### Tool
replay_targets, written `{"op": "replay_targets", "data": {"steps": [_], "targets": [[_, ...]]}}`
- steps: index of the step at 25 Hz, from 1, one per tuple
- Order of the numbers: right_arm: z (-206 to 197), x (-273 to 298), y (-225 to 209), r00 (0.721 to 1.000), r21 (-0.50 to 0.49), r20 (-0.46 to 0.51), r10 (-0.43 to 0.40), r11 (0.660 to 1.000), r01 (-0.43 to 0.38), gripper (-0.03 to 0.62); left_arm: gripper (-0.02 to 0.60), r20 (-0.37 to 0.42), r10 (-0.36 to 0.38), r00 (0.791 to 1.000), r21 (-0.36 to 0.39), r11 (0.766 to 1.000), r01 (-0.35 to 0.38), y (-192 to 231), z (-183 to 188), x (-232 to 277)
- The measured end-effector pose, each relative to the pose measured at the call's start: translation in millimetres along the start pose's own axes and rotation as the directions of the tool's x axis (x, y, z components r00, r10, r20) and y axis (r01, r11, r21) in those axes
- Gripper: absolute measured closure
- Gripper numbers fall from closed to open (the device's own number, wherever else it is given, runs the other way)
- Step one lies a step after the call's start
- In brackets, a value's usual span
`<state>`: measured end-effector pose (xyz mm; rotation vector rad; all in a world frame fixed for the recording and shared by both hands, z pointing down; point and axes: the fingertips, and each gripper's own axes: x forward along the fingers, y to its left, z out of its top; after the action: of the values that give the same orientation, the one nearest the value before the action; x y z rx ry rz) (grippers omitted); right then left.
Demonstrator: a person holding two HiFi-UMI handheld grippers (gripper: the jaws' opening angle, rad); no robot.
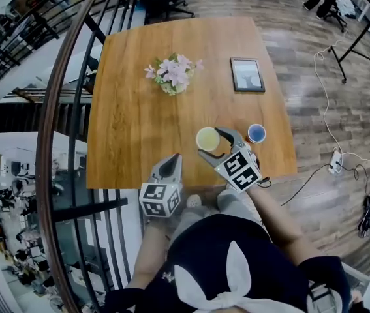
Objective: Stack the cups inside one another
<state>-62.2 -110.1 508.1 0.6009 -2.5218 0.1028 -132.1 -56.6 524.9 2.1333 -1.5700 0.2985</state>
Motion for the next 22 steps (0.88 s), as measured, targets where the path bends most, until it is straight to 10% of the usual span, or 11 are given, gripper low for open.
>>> {"op": "replay_targets", "data": {"steps": [22], "targets": [[-74,-105,-112,0.940,0.173,-0.074,-0.332,0.924,0.340,0.258,0.565,-0.066,-0.203,0.977,0.077,0.975,0.208,-75,5,65]]}}
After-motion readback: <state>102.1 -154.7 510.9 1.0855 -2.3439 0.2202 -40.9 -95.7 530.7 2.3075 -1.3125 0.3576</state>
